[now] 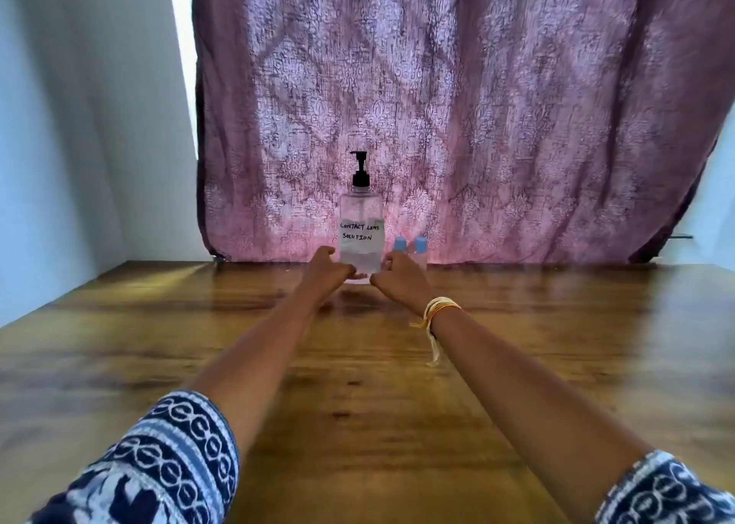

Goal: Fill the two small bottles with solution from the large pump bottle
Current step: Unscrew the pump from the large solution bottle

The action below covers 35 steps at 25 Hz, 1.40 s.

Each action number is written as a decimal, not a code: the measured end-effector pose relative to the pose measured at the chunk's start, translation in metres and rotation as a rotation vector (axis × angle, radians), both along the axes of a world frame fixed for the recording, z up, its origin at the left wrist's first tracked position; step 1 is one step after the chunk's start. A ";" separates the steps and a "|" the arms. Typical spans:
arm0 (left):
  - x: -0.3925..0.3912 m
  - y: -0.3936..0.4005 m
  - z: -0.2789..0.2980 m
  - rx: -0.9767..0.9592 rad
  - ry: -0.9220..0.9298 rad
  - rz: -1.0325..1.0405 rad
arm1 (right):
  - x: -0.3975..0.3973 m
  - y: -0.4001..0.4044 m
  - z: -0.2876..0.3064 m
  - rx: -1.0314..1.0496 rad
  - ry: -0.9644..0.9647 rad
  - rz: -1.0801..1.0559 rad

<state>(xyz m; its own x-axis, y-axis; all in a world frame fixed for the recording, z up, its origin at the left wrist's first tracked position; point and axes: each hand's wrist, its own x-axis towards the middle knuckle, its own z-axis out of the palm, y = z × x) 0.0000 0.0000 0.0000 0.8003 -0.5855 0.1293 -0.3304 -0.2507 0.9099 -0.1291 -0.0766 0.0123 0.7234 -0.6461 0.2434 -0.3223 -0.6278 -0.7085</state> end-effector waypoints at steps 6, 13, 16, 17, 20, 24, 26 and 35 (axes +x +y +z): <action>0.060 -0.034 -0.024 -0.039 -0.005 -0.075 | 0.066 -0.034 -0.046 -0.028 -0.003 0.022; 0.057 -0.033 -0.023 -0.093 -0.060 -0.132 | 0.070 -0.033 -0.046 -0.059 -0.043 -0.118; 0.035 -0.012 -0.018 -0.098 -0.076 -0.138 | 0.048 -0.014 -0.041 -0.078 -0.103 -0.086; 0.025 -0.002 -0.018 -0.095 -0.078 -0.129 | 0.036 -0.006 -0.040 -0.092 -0.120 -0.078; -0.012 0.033 -0.020 -0.103 -0.073 -0.121 | -0.009 0.024 -0.036 -0.060 -0.184 -0.034; -0.065 0.075 -0.019 -0.113 -0.148 -0.151 | -0.067 0.061 -0.037 -0.014 -0.201 -0.023; -0.094 0.095 -0.018 -0.119 -0.156 -0.131 | -0.097 0.077 -0.038 0.007 -0.177 -0.067; -0.161 0.140 -0.031 -0.100 -0.173 -0.196 | -0.181 0.125 -0.046 -0.104 -0.183 -0.123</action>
